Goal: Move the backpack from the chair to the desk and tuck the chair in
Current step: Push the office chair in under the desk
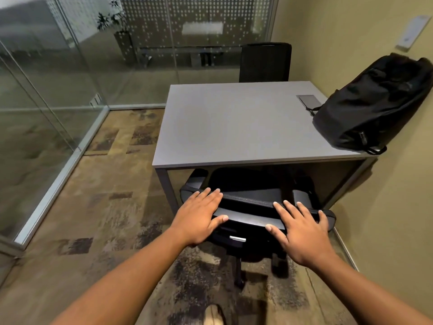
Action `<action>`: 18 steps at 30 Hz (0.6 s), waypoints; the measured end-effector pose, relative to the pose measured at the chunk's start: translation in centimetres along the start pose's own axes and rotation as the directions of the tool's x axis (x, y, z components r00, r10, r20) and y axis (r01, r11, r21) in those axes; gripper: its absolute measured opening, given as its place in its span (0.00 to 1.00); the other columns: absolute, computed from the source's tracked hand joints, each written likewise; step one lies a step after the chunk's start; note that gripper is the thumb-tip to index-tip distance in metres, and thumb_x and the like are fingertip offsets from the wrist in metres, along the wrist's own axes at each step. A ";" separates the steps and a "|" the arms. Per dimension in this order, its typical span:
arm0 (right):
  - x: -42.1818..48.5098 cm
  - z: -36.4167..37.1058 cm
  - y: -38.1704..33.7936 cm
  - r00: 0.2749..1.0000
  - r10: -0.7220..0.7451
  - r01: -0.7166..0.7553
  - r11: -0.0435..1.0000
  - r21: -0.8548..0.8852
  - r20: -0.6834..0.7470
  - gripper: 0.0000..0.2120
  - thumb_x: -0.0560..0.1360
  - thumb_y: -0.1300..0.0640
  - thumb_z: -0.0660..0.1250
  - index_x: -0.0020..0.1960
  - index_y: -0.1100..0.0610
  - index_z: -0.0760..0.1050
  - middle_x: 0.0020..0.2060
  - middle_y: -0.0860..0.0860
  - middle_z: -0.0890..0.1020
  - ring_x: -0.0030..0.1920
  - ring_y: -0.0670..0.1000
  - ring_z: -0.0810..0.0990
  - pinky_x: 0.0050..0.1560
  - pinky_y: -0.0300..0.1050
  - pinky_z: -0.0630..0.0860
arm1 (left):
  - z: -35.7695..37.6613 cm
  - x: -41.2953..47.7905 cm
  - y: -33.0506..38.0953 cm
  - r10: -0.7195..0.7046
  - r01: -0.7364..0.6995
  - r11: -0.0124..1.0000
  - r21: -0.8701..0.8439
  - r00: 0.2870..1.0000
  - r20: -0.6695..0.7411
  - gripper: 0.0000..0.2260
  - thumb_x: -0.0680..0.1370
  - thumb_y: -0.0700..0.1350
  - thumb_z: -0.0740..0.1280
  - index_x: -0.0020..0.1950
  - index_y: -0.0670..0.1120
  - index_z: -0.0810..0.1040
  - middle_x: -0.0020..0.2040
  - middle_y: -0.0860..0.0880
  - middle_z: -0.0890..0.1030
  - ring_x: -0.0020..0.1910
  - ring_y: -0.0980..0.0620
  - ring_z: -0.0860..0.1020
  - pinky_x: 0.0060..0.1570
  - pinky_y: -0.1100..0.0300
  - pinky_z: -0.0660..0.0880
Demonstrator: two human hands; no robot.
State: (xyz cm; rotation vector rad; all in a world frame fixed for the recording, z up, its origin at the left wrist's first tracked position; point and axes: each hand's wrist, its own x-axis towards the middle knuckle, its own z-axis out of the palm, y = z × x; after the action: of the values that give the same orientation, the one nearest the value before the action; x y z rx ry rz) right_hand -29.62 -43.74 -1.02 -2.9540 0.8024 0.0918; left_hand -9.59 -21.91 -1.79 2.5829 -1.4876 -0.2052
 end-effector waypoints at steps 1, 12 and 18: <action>0.5 0.0 0.3 1.000 -0.003 0.003 1.000 -0.002 0.000 0.42 0.69 0.23 0.29 0.78 0.38 0.47 0.79 0.43 0.58 0.80 0.51 0.52 0.74 0.67 0.48 | 0.2 0.5 0.0 -0.001 0.001 1.000 0.002 1.000 -0.011 0.35 0.79 0.69 0.42 0.81 0.51 0.50 0.82 0.52 0.52 0.81 0.53 0.47 0.76 0.56 0.41; 6.4 -0.9 3.0 0.999 -0.047 0.048 0.998 -0.048 0.016 0.37 0.73 0.24 0.34 0.78 0.36 0.49 0.78 0.40 0.59 0.79 0.50 0.56 0.76 0.64 0.50 | -0.1 7.5 -1.8 0.019 -0.019 0.999 0.040 1.000 -0.018 0.42 0.75 0.75 0.37 0.81 0.50 0.52 0.82 0.52 0.55 0.81 0.51 0.51 0.79 0.47 0.44; 9.0 -1.6 3.6 0.998 -0.058 0.060 0.996 -0.069 0.028 0.36 0.74 0.25 0.37 0.77 0.37 0.55 0.75 0.40 0.67 0.74 0.50 0.65 0.74 0.63 0.56 | -0.1 9.5 -2.1 -0.008 0.009 1.000 0.018 0.999 -0.048 0.42 0.75 0.75 0.37 0.81 0.50 0.54 0.82 0.51 0.57 0.81 0.50 0.52 0.78 0.49 0.42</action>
State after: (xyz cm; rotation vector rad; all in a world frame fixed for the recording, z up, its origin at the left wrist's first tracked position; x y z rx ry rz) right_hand -23.66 -51.44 -0.33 -3.0326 0.7230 0.1577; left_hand -3.08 -29.09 -2.49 2.5901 -1.4691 -0.1296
